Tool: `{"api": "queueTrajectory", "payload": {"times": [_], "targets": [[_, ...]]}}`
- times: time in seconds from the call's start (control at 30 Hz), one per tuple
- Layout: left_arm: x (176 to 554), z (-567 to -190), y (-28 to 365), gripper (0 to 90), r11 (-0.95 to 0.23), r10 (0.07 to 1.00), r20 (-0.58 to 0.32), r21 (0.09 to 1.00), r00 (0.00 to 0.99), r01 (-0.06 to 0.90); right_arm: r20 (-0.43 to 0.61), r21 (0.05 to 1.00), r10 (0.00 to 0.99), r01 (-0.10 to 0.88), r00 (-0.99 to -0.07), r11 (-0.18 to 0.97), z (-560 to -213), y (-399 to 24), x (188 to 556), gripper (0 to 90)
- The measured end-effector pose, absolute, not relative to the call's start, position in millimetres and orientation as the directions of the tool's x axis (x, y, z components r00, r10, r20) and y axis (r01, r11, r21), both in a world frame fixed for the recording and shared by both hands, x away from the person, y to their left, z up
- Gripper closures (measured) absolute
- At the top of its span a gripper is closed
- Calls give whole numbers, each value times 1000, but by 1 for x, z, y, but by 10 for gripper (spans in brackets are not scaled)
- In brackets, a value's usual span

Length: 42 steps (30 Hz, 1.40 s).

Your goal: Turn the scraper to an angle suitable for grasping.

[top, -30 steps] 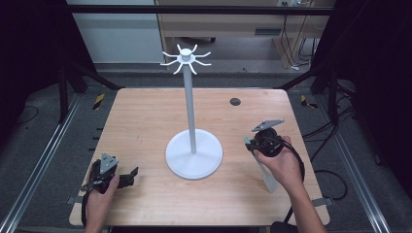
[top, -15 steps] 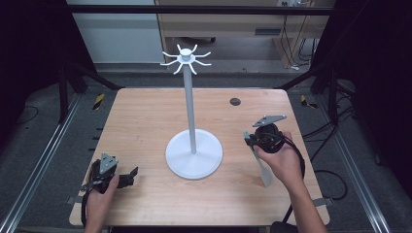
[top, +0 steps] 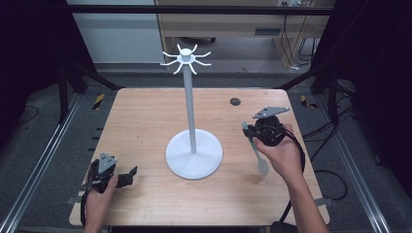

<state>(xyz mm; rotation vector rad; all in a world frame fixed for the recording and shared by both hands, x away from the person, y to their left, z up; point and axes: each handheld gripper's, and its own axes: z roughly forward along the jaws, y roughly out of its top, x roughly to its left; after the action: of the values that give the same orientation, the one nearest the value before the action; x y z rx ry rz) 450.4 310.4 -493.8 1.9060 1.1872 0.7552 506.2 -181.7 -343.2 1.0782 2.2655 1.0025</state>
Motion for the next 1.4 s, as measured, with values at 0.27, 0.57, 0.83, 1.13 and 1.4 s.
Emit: {"api": "queueTrajectory", "payload": {"times": [0.27,0.57,0.83,1.13,1.4], "targets": [[450,-494,310,31,-288,914,94,834,394,470,-78,800,797,440,-599,408,-328,-178,506,746],[449,-493,309,30,-288,911,92,840,403,460,-78,836,791,393,-607,383,-317,-167,507,746],[449,-493,309,31,-292,911,96,837,401,462,-81,865,789,350,-609,360,-306,-163,507,746],[449,-494,309,31,-294,911,97,835,400,465,-81,885,791,321,-607,336,-294,-156,508,746],[449,-494,309,31,-294,910,97,836,402,464,-86,905,787,282,-611,318,-282,-146,506,745]]}}
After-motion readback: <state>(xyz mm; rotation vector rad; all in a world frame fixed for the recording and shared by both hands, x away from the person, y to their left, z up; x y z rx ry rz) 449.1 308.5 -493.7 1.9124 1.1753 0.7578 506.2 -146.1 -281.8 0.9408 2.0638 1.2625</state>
